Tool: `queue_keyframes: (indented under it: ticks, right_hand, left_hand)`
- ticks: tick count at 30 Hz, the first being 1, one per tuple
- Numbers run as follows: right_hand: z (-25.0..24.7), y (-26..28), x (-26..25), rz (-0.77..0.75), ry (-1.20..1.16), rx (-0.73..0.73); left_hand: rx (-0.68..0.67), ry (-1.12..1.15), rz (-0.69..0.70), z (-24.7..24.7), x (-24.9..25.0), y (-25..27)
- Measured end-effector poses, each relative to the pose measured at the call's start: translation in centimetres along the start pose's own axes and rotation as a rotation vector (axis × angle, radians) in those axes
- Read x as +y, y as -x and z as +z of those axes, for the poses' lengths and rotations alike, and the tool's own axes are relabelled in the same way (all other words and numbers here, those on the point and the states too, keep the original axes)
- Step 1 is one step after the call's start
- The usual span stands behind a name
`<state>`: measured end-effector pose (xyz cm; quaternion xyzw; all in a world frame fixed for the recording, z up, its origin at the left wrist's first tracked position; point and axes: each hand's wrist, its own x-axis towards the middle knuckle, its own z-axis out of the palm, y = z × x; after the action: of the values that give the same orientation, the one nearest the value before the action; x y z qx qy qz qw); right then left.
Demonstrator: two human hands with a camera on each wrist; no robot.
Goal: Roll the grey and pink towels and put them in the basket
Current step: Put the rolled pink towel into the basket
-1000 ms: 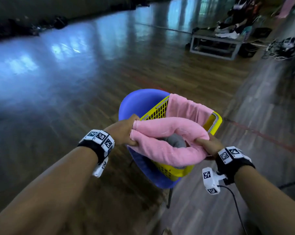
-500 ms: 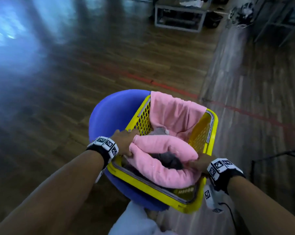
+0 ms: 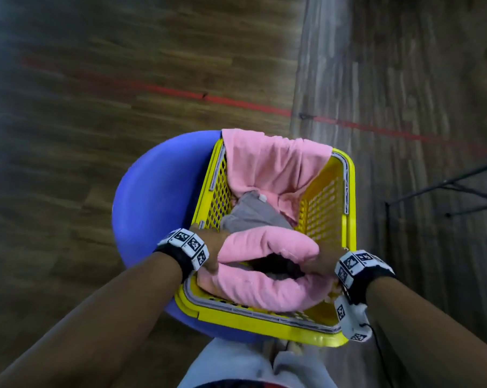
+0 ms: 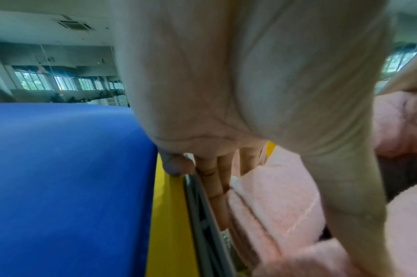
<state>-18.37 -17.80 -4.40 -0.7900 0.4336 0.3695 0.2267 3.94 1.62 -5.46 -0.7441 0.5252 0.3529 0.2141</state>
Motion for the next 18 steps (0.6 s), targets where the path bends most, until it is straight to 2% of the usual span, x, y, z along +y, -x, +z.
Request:
queue_keyframes:
  ticks: [4,7,11,18]
  right_hand:
    - [-0.1,0.4,-0.4,-0.034,-0.124,0.101]
    - [-0.1,0.7,-1.2,-0.058,-0.148,0.125]
    - [-0.4,0.9,-1.9,-0.047,-0.088,0.151]
    - [-1.6,0.7,-2.4,-0.039,-0.013,0.134]
  left_hand:
    - [0.102,0.006,0.002,-0.3,0.2,-0.9]
    - [0.130,-0.003,0.009,-0.2,0.2,-1.3]
    - [0.132,0.007,0.009,-0.4,-0.1,-1.6]
    - [0.133,0.228,0.012,-1.0,-1.1,-1.6]
